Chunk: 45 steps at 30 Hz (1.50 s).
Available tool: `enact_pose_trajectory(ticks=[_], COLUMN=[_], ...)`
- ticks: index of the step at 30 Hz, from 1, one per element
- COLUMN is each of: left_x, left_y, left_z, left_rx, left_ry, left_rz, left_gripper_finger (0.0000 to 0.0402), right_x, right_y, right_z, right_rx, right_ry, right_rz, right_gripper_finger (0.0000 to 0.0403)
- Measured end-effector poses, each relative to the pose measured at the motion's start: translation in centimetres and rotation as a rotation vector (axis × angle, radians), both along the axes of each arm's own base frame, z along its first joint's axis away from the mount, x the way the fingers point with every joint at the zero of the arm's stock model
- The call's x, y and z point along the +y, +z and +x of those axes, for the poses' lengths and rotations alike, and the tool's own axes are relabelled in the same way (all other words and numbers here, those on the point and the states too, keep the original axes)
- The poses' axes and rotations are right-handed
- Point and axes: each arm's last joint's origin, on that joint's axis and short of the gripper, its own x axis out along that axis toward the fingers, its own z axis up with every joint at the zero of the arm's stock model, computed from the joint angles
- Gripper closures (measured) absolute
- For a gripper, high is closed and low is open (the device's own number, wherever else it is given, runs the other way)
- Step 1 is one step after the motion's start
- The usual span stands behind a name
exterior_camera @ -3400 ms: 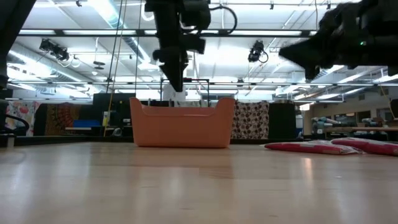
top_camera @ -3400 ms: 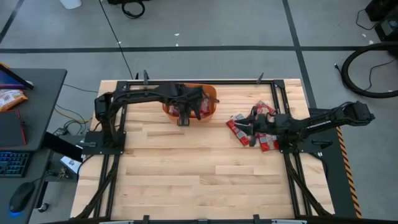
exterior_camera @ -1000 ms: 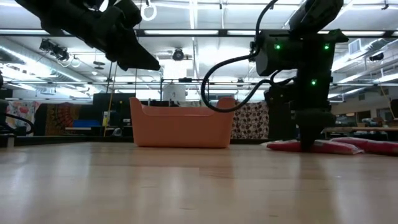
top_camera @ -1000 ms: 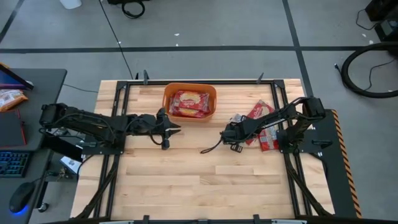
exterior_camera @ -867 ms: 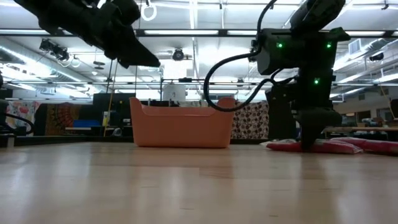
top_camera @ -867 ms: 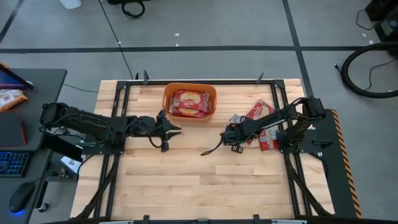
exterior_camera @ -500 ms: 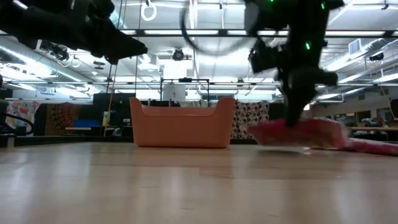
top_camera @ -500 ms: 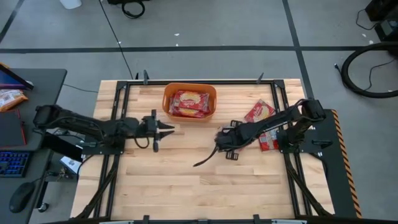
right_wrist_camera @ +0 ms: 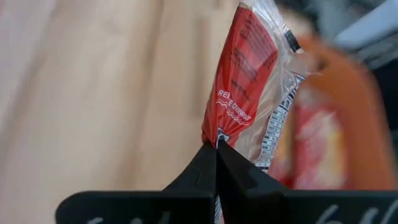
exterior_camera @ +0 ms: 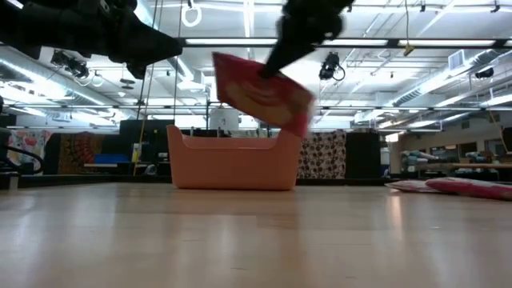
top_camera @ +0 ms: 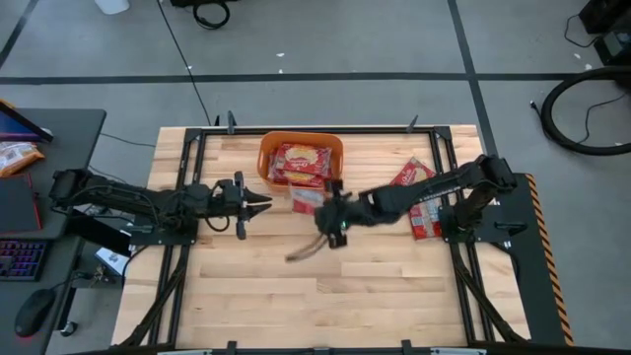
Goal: Sort popcorn bags into baskets
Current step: Put the red popcorn bag into the orange bin
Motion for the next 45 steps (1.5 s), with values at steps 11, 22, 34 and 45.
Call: enact_pose_trajectory(ticks=[11, 22, 34, 45], left_x=[0.0, 0.0, 0.0, 0.0], left_y=[-0.1, -0.3, -0.3, -0.4], left_z=[0.0, 0.0, 0.0, 0.0], left_rx=[0.006, 0.042, 0.044, 0.043], left_ry=[0.0, 0.002, 0.003, 0.003], left_rz=[0.002, 0.053, 0.057, 0.051], left_gripper_finger=[0.0324, 0.0324, 0.0324, 0.0324], right_x=[-10.0, -16.3, -12.2, -9.6], right_y=[-0.4, -3.9, 1.0, -3.1], right_z=[2.8, 4.7, 1.6, -7.3], right_rx=[-0.105, -0.056, 0.127, 0.479], right_ry=[0.011, -0.126, -0.283, -0.723], right_rz=[-0.111, -0.107, -0.078, 0.187], right_gripper_finger=[0.0397, 0.0351, 0.0254, 0.0253])
